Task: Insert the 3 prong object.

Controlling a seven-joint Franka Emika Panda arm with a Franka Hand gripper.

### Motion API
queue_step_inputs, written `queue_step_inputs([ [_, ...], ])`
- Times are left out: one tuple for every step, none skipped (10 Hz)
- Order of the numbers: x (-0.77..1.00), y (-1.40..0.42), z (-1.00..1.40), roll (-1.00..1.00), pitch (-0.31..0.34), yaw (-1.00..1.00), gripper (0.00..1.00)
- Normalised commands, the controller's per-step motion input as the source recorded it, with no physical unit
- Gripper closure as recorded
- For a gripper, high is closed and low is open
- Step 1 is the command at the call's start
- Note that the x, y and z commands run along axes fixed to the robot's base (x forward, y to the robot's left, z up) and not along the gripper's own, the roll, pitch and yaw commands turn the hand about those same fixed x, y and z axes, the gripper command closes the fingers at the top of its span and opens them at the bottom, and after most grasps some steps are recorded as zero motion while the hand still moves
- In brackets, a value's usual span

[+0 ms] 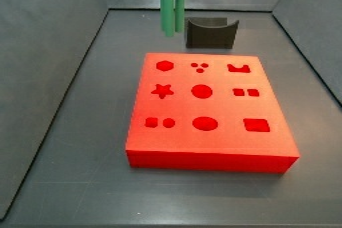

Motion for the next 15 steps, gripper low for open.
queue_step_inputs([
  [0.56, 0.07, -0.37, 0.09, 0.000, 0.31, 1.00],
  [0.78, 0.24, -0.36, 0.00, 0.000, 0.36, 1.00],
  [0.82, 0.23, -0.29, 0.05, 0.019, 0.34, 1.00],
  [0.83, 0.24, -0.29, 0.05, 0.020, 0.33, 1.00],
  [0.83, 0.19, -0.16, 0.13, 0.036, 0.34, 1.00],
  [0.85, 0.10, -0.03, 0.22, 0.071, 0.34, 1.00],
  [0.75, 0.01, 0.00, 0.36, 0.060, 0.35, 1.00],
  [0.70, 0.02, -0.03, 0.37, 0.067, 0.37, 1.00],
  [0.58, 0.01, -0.13, 0.34, 0.046, 0.45, 1.00],
  [0.49, 0.01, -0.21, 0.30, 0.031, 0.53, 1.00],
  [0.68, 0.05, -0.24, 0.16, 0.049, 0.45, 1.00],
  [0.80, 0.06, -0.49, 0.14, 0.069, 0.27, 1.00],
  [0.76, 0.03, -0.60, 0.09, 0.086, 0.00, 1.00],
  [0.55, 0.00, -0.48, 0.06, 0.064, -0.42, 1.00],
  [0.43, 0.00, -0.31, 0.04, 0.060, -0.44, 1.00],
])
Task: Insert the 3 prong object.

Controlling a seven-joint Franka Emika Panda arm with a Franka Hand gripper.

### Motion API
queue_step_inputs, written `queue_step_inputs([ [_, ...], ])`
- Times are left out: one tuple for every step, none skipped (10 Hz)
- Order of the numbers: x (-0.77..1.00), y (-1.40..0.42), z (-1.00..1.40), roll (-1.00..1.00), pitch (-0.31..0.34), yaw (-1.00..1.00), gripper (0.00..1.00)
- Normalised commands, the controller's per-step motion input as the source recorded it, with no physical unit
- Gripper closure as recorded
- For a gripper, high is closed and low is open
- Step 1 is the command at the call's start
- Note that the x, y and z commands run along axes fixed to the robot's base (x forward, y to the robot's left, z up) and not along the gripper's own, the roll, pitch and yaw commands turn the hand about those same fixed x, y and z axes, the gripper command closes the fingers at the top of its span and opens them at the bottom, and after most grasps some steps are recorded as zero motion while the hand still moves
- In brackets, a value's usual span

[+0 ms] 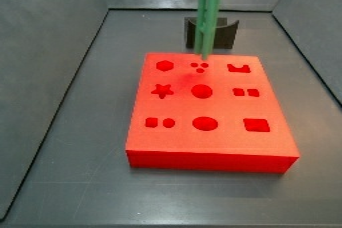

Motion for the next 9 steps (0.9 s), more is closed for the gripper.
queue_step_inputs([
  [0.47, 0.01, -0.21, 0.08, 0.104, -0.50, 1.00],
  [0.32, 0.16, -0.20, 0.11, 0.157, -0.57, 1.00],
  [0.10, 0.18, -0.23, 0.07, 0.210, -0.48, 1.00],
  [0.00, 0.07, -0.28, 0.00, 0.166, -0.38, 1.00],
  [0.00, 0.00, -0.27, -0.10, 0.091, 0.00, 1.00],
  [0.00, -0.10, -0.11, -0.05, 0.127, 0.07, 1.00],
  [-0.07, 0.00, -0.07, -0.01, 0.154, 0.06, 1.00],
  [-0.19, 0.00, -0.04, 0.00, 0.153, 0.05, 1.00],
  [-0.22, 0.00, -0.03, 0.00, 0.126, 0.05, 1.00],
])
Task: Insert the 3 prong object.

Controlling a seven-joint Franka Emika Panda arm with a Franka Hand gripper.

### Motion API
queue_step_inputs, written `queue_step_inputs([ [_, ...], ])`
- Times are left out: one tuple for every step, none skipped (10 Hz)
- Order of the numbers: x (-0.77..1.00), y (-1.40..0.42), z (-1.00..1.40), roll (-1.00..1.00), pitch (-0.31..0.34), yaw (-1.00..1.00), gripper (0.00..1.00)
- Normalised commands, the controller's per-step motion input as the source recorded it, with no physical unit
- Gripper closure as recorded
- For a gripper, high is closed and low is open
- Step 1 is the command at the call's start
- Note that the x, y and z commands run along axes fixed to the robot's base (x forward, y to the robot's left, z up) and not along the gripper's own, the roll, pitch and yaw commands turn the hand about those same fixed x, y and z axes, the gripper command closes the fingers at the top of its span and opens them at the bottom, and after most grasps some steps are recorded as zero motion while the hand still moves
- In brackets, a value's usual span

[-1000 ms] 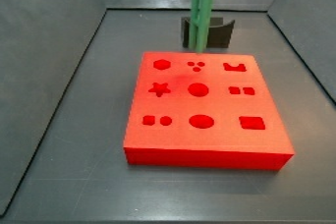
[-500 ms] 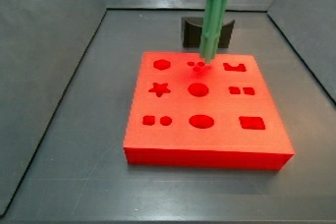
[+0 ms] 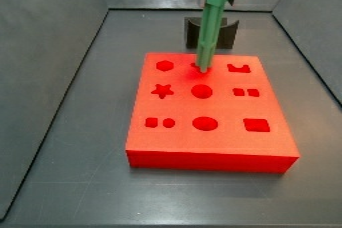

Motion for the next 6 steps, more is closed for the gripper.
queue_step_inputs([
  [-0.24, 0.00, 0.00, -0.02, 0.107, 0.05, 1.00],
  [-0.06, 0.00, -0.08, -0.04, 0.047, 0.05, 1.00],
  [0.25, 0.00, -0.31, -0.08, 0.000, 0.20, 1.00],
  [0.25, 0.00, -0.41, -0.11, -0.019, 0.26, 1.00],
  [0.20, 0.00, -0.43, -0.16, -0.034, 0.27, 1.00],
  [0.14, 0.00, -0.47, -0.08, -0.027, 0.18, 1.00],
])
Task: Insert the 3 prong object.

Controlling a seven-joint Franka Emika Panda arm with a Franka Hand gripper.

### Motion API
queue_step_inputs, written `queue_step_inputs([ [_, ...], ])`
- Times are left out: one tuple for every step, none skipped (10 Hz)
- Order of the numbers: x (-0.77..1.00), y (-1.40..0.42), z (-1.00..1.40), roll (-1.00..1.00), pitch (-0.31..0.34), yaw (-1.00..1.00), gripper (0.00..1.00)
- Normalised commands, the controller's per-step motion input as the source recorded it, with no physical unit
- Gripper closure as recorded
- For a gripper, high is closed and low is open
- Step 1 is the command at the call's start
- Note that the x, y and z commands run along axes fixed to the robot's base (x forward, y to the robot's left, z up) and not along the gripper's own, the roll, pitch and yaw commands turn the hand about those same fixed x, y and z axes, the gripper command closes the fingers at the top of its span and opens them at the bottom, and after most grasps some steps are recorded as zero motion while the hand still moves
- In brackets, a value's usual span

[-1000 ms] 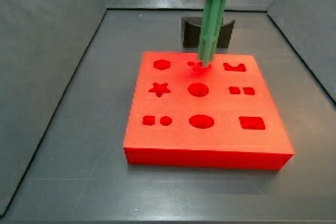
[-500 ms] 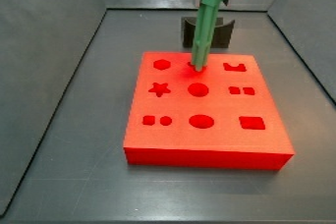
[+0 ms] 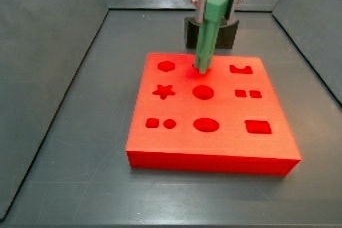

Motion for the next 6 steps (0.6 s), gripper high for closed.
queue_step_inputs([
  [0.00, 0.00, -0.41, 0.00, 0.000, 0.04, 1.00],
  [-0.14, 0.04, -0.34, 0.07, 0.021, 0.00, 1.00],
  [-0.34, 0.16, -0.36, 0.08, 0.039, -0.16, 1.00],
  [-0.42, 0.18, -0.34, 0.05, 0.047, -0.23, 1.00],
  [-0.05, 0.00, 0.00, 0.02, 0.000, 0.00, 1.00],
  [0.00, 0.00, 0.00, 0.00, 0.000, 0.00, 1.00],
])
